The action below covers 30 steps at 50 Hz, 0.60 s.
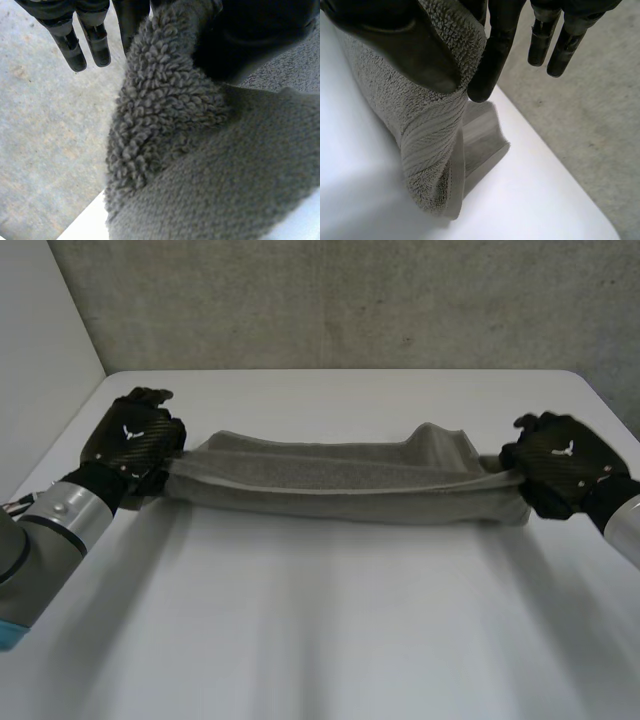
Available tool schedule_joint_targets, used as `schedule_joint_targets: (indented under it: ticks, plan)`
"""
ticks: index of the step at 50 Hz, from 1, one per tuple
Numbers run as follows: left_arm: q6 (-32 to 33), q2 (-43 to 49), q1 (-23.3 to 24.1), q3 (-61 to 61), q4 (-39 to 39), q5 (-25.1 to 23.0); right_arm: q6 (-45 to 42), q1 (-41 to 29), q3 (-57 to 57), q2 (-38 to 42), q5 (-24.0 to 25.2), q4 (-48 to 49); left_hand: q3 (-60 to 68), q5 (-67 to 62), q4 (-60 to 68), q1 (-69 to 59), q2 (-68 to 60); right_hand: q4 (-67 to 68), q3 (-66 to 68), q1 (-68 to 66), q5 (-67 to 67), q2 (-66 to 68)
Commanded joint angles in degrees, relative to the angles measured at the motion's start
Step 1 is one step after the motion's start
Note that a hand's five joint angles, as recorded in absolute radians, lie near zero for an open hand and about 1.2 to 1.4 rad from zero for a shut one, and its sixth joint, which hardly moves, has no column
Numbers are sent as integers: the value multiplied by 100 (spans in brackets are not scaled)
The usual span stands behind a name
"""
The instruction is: Fold the towel.
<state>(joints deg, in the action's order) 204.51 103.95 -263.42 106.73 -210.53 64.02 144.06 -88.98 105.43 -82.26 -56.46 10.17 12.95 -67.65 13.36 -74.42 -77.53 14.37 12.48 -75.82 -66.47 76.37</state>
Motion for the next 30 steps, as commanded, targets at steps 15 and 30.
schedule_joint_targets:
  ticks: [15, 30]
  plan:
    - [-824, -1554, 98, -680, 1295, 57, 861, -66, -946, -1566, 56, -762, -295, -235, -336, -558, -247, -437, -248, -418, -353, 363]
    - [-975, 211, 177, -1565, 1523, 531, 835, -207, -1869, 474, -190, -1184, -295, -235, -336, -558, -247, -437, -248, -418, -353, 363]
